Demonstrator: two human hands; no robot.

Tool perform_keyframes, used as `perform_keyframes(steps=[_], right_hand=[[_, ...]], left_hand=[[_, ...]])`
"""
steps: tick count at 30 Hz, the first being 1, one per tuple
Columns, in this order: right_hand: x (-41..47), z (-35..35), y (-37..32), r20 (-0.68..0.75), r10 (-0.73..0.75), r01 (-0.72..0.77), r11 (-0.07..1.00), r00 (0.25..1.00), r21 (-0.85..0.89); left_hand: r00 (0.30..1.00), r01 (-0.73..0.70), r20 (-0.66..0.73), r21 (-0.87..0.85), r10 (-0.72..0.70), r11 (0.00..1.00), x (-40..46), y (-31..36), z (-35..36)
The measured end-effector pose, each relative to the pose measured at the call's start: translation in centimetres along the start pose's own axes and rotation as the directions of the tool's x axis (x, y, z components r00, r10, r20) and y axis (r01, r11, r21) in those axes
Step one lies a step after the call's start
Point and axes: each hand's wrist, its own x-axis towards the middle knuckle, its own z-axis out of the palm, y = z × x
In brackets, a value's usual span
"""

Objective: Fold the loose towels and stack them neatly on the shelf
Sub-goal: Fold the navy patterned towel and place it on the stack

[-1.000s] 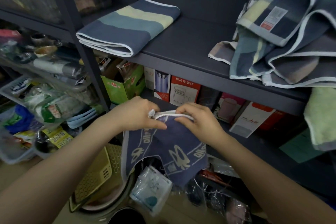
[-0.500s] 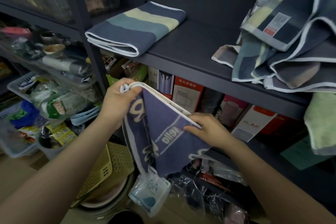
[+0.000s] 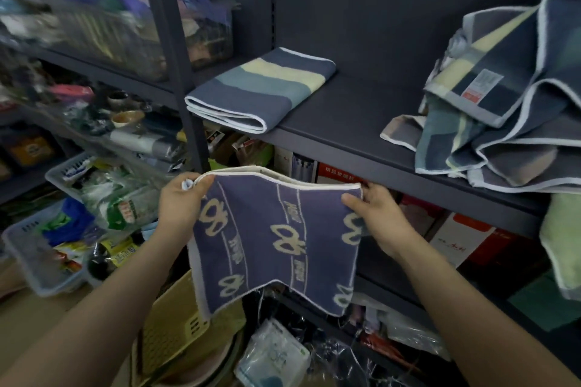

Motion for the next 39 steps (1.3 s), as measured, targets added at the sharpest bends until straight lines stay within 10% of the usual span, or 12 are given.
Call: perform_keyframes(steps=[5, 12, 17, 24, 29, 33, 39], right_hand=[[-0.4, 4.6, -3.2, 0.271, -0.028, 0.026, 1.0, 0.962, 0.011], [1.4, 6.1, -12.1, -0.059, -0.379, 0.37, 0.841, 0.924, 0.395], [5.1, 4.9, -17.4, -0.403, -0.349, 0.453, 0.869, 0.846, 0.199], [9.6, 1.8, -22.4, -0.682, -0.282, 0.403, 0.915, 0.675, 0.02], [14.1, -2.4, -23.8, -0.734, -0.444, 0.101, 0.881, 0.513, -0.462], [18.1, -4.3, -20.8, -0.621, -0.494, -0.172, 0.682, 0.609, -0.711], [23.6, -6.4, -16.4, -0.44, -0.224, -0.419, 0.136, 0.87, -0.898]], left_hand=[[0.939, -0.251, 0.222, -0.083, 0.263, 0.965, -0.2, 3.9, -1.3], [0.819, -0.365, 0.245, -0.477, 0.519, 0.8, 0.6, 13.9, -3.7], [0.776, -0.282, 0.317, -0.599, 0.545, 0.75, 3.6, 20.4, -2.9], [0.694, 0.202, 0.67, -0.531, 0.262, 0.823, 10.0, 27.4, 3.0], [0.818, 0.037, 0.526, -0.451, 0.232, 0.892, 15.4, 29.1, 9.2], [0.841, -0.407, 0.397, 0.017, 0.367, 0.913, 20.3, 25.5, 12.8], [0.776, -0.417, 0.555, 0.092, 0.301, 0.904, 23.9, 21.4, 14.8]])
